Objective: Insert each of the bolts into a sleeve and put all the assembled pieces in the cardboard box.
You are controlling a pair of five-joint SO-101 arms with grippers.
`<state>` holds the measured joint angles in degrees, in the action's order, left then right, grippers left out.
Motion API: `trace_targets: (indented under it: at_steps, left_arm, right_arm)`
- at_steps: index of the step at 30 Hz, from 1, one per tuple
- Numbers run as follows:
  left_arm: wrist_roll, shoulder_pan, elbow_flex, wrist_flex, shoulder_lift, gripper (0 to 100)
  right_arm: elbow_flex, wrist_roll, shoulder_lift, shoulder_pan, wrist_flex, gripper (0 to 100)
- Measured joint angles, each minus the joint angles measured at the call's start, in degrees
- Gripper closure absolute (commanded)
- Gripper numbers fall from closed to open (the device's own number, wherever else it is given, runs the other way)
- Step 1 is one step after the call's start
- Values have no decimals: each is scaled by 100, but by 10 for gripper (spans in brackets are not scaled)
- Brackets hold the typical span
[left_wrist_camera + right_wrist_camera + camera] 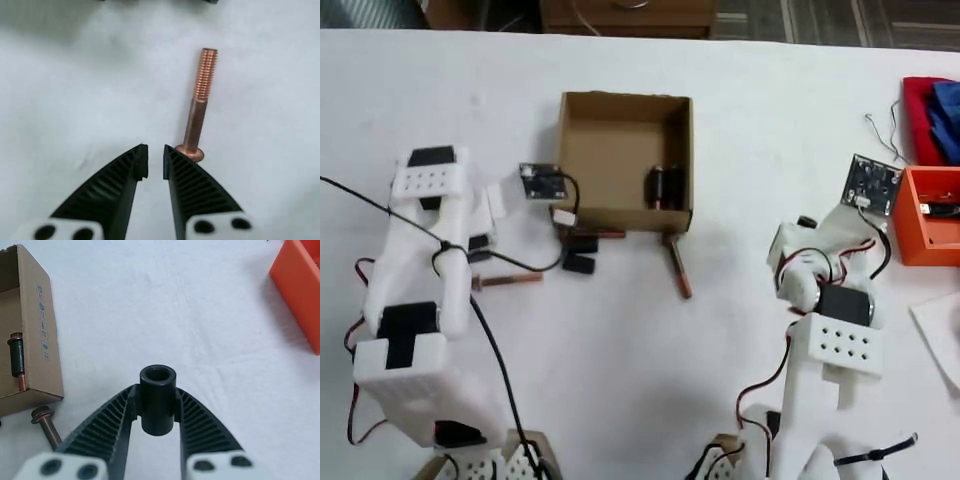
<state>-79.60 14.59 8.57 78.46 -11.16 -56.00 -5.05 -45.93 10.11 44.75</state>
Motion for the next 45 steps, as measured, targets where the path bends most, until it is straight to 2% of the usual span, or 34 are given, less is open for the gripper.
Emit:
trace_targets:
  at_steps: [2,4,7,13,15,16,23,29,33,39,41,45]
  left_arm:
    - [79,-18,-141,185,149,924]
    - [536,-132,-352,255,325,924]
    - [2391,-448,-712,308,554,928]
    - [7640,-800,-914,457,897,924]
    - [9029,-765,-800,642,914,924]
    - [9565,-765,-703,677,914,924]
    - [11895,-721,-246,993,914,928]
    - [13125,-615,387,1011,914,928]
    - [13292,-607,492,712,914,924]
    - [13327,-615,510,703,914,921]
    - [13327,-615,545,703,914,877]
    - [13327,-607,897,703,914,683]
  right_arm:
    - [0,0,0,0,0,978]
    - [0,0,0,0,0,978]
    - [0,0,0,0,0,978]
    - [0,0,0,0,0,978]
    - [0,0,0,0,0,978]
    - [0,0,0,0,0,978]
    - [0,0,0,0,0,978]
    - [0,0,0,0,0,978]
    - [0,0,0,0,0,978]
    - [0,0,0,0,0,978]
    - [0,0,0,0,0,978]
    - [0,0,0,0,0,978]
